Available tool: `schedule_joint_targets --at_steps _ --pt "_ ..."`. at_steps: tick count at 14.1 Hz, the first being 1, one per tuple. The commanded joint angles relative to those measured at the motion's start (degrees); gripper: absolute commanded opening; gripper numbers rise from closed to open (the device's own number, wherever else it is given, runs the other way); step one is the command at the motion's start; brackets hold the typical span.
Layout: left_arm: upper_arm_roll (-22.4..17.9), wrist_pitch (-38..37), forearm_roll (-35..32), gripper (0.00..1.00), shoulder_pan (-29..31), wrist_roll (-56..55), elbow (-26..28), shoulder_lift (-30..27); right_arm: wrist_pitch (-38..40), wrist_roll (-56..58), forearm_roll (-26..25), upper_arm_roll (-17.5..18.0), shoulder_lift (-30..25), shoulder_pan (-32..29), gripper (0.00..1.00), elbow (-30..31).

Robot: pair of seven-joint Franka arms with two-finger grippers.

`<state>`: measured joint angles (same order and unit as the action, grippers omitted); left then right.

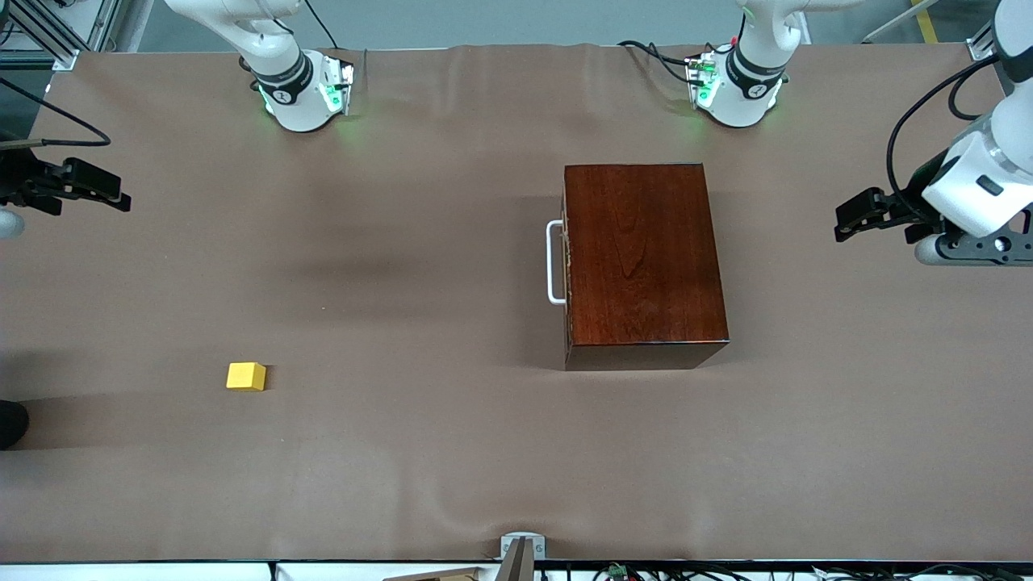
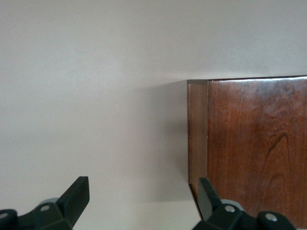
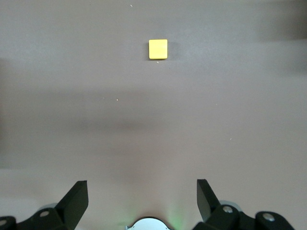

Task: Open drawer, take yellow block, close drawer

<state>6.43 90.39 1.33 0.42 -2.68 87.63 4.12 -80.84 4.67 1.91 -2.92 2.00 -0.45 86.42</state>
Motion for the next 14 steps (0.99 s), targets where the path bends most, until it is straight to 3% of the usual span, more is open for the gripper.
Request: schedule_joint_targets --at_steps 1,4,7,14 --pt "-0.2 0.6 1.2 1.0 0.6 1.6 -0.5 -0.2 0.1 -0.7 -0.2 1.0 -0.7 -1.2 1.0 0.5" --pt "0.1 1.5 1.0 1.0 0.6 -0.2 0.0 -0.4 0.1 -0.7 -0.2 0.9 -0.6 -1.3 1.0 0.5" --pt "0.2 4.5 1.0 1.0 0.7 -0.3 4.7 -3.8 0.2 -0.7 -0.2 0.9 -0.5 -1.3 1.0 0.5" --pt "0.3 4.2 1.1 1.0 0.3 -5.8 2.4 -2.4 0.8 -0.6 -0.2 0.9 -0.5 -1.6 1.0 0.5"
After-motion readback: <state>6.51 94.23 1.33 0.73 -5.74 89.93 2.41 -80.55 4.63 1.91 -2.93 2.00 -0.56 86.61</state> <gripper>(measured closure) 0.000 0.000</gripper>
